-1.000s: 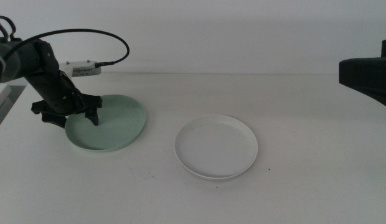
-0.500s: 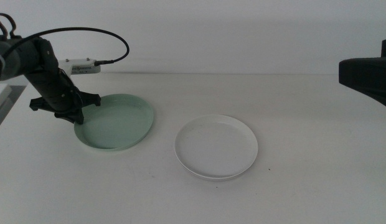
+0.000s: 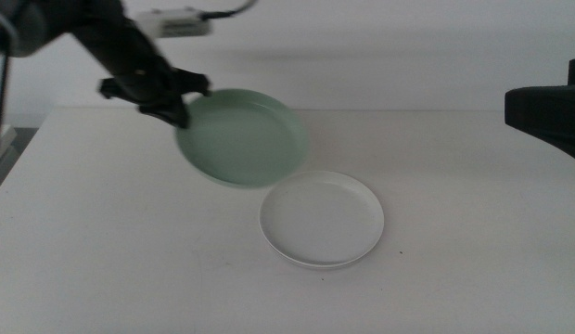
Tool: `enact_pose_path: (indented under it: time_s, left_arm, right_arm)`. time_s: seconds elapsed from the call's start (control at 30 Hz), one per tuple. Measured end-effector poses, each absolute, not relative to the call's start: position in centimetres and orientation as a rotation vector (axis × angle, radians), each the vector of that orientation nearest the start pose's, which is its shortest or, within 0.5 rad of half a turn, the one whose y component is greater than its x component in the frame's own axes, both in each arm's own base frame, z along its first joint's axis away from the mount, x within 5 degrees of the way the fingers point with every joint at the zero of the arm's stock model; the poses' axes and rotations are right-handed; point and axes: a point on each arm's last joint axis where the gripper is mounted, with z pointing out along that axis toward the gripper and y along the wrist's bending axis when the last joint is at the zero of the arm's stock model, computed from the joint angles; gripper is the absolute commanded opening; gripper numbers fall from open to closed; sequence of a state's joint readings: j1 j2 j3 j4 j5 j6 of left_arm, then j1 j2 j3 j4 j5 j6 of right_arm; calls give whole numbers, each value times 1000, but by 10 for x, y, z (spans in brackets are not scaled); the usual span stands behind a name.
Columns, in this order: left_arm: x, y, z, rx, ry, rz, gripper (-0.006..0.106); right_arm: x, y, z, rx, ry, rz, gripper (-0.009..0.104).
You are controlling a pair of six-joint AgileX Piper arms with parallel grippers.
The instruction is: Stack the three bowls on top of each other.
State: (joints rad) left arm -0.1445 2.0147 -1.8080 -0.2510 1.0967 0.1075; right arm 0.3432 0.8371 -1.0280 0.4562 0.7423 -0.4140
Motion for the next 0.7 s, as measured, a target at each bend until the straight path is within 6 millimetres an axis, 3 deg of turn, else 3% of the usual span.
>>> enact_pose_path:
  time_s: [0.2, 0.37, 0.7]
  left_arm:
    - [420, -134, 265, 413, 2778, -387, -2]
    - [419, -164, 243, 481, 2801, -404, -2]
    - [423, -185, 211, 507, 2833, -433, -2]
  right_arm:
    - [136, 77, 414, -598, 1901, 478, 69]
    - [136, 77, 414, -598, 1901, 478, 69]
    - [136, 77, 414, -598, 1901, 478, 69]
